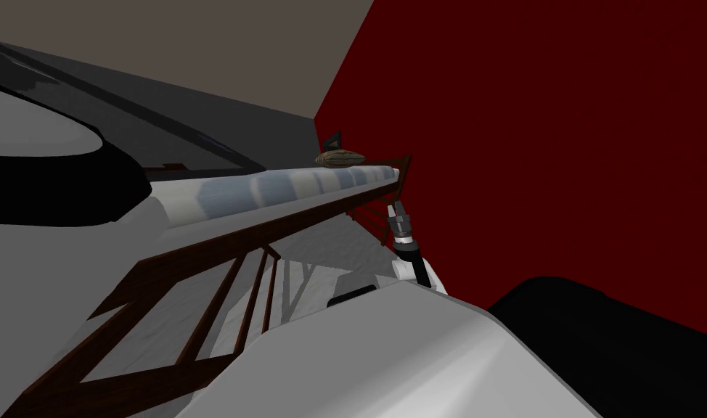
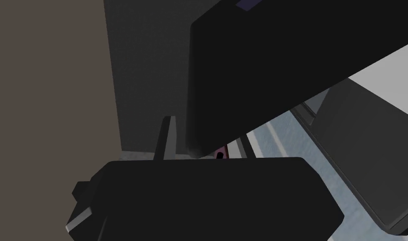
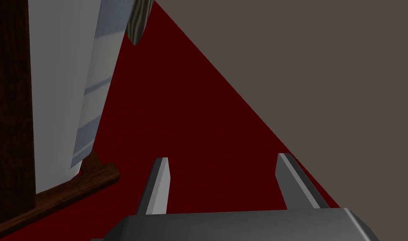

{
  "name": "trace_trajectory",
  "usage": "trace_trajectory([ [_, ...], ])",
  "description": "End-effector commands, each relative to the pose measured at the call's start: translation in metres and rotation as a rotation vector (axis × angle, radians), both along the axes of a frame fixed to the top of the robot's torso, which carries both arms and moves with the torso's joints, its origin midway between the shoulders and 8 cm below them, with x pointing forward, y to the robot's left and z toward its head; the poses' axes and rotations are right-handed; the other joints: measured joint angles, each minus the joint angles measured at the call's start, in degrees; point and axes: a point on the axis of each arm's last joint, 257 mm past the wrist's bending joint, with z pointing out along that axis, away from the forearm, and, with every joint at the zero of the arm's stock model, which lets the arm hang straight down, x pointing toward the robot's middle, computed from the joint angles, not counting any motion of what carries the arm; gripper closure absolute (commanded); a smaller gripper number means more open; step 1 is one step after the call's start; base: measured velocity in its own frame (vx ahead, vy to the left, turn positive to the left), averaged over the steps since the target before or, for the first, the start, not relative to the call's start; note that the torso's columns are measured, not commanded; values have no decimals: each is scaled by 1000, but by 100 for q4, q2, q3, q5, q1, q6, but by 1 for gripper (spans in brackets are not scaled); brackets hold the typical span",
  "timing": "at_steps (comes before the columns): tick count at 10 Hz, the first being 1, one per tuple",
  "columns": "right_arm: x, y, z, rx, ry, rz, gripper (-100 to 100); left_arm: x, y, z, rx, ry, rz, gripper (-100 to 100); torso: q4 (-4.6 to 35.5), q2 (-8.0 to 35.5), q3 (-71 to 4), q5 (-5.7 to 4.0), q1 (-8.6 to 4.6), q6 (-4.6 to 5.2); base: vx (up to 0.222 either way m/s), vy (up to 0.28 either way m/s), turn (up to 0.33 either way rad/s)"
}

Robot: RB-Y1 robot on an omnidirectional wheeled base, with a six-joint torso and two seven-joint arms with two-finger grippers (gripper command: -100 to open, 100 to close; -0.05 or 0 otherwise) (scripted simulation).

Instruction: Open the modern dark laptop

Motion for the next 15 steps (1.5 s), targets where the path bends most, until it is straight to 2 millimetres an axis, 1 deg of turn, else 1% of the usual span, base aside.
trace_trajectory([
  [1,0,0,0,0,0,0,0,-8,28,-19,-100,-45,5,100,-2,-1,-2,7,13,-1,-15,-20,-9],
  [2,0,0,0,0,0,0,0,-5,21,-16,-74,-30,3,100,1,0,1,5,18,-3,-6,-10,5],
  [5,0,0,0,0,0,0,0,-28,58,-40,-195,-83,13,100,0,-1,0,5,2,-6,17,-26,-35],
  [8,0,0,0,0,0,0,0,-51,89,-64,-299,-135,28,100,0,4,1,3,7,1,27,-31,-33],
  [9,0,0,0,0,0,0,0,-72,113,-50,-267,-180,117,-100,2,3,2,1,5,-1,18,11,29],
  [10,0,0,0,0,0,0,0,-81,121,-45,-257,-193,146,-100,2,7,4,3,16,-3,13,31,22],
  [11,0,0,0,0,0,0,0,-102,141,-38,-247,-233,202,-100,-3,5,1,11,25,0,1,17,-7],
  [13,0,0,0,0,0,0,0,-122,160,-38,-249,-264,237,-100,-6,-3,-5,6,7,2,-6,5,1],
  [15,0,0,0,0,0,0,0,-118,153,-27,-247,-306,194,-100,-9,-13,-11,2,-3,3,0,0,0],
])
